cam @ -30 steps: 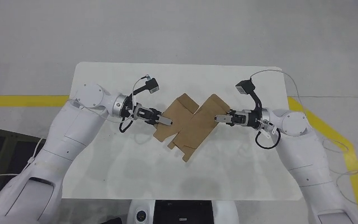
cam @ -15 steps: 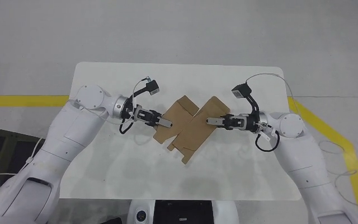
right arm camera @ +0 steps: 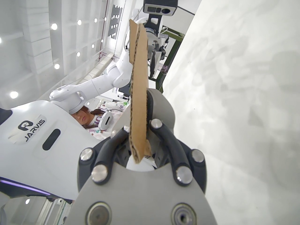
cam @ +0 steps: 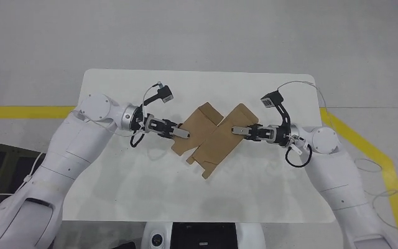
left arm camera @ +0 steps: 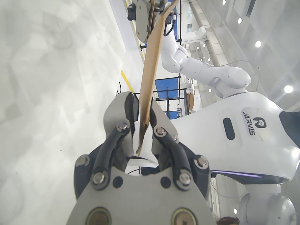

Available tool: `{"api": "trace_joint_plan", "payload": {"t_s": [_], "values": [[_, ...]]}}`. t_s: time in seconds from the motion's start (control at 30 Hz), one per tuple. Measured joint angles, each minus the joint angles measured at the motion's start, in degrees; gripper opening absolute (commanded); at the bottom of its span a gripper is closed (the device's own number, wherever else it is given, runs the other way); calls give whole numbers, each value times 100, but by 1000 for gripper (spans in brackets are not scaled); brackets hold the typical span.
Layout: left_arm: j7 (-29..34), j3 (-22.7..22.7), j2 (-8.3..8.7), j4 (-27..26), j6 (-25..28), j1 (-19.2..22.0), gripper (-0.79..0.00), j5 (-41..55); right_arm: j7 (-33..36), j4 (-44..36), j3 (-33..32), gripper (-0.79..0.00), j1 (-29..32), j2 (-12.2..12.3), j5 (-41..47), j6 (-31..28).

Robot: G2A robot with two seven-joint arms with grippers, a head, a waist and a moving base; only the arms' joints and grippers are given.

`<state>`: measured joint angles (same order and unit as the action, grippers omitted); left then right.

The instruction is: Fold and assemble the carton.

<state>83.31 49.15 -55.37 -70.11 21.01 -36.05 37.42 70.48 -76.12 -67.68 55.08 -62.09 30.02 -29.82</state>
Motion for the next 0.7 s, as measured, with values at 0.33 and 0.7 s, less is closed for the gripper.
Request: {"api": "trace_joint_plan", "payload": {"t_s": [0.33, 0.7], "values": [[-836, 8, -139, 752, 562, 67, 0, 19, -1240, -255, 25, -785, 71, -41, -558, 278], [-1966, 85, -311, 952, 280, 35, 0, 208, -2249, -378, 124, -785, 102, -94, -1213, 604]]}}
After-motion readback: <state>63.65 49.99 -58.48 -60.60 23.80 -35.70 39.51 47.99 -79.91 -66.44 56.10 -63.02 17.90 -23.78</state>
